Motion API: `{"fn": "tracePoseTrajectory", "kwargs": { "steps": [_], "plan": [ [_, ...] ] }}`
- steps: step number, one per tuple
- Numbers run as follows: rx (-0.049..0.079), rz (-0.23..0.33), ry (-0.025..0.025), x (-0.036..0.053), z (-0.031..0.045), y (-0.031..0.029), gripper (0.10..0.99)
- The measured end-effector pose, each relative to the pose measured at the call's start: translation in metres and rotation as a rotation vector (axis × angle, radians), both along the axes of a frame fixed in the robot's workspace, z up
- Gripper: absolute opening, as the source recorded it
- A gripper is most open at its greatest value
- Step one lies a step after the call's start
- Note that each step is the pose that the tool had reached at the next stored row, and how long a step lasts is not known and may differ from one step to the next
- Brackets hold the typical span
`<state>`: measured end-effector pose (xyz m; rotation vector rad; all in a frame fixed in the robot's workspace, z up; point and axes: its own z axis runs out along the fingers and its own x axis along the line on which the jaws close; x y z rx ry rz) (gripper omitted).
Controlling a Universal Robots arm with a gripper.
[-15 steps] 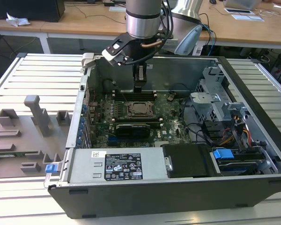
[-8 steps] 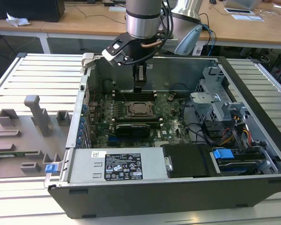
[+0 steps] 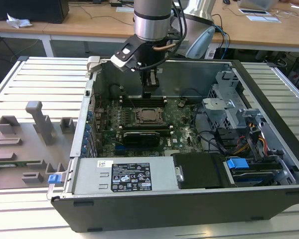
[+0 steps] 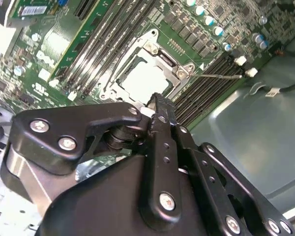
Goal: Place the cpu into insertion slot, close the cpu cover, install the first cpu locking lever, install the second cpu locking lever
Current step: 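Install the first cpu locking lever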
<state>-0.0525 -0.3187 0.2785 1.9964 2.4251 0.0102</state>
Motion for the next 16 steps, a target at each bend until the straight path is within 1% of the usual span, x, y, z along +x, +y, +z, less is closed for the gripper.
{"fn": "tracePoseTrajectory", "kwargs": {
  "steps": [3, 5, 8, 13, 16],
  "plan": [
    [0.0, 0.092, 0.0, 0.0, 0.0, 0.0, 0.106],
    [0.0, 0.115, 0.0, 0.0, 0.0, 0.0, 0.106],
    [0.0, 0.172, 0.0, 0.0, 0.0, 0.0, 0.106],
    [0.0, 0.234, 0.0, 0.0, 0.0, 0.0, 0.106],
    [0.0, 0.286, 0.0, 0.0, 0.0, 0.0, 0.106]
  ]
}}
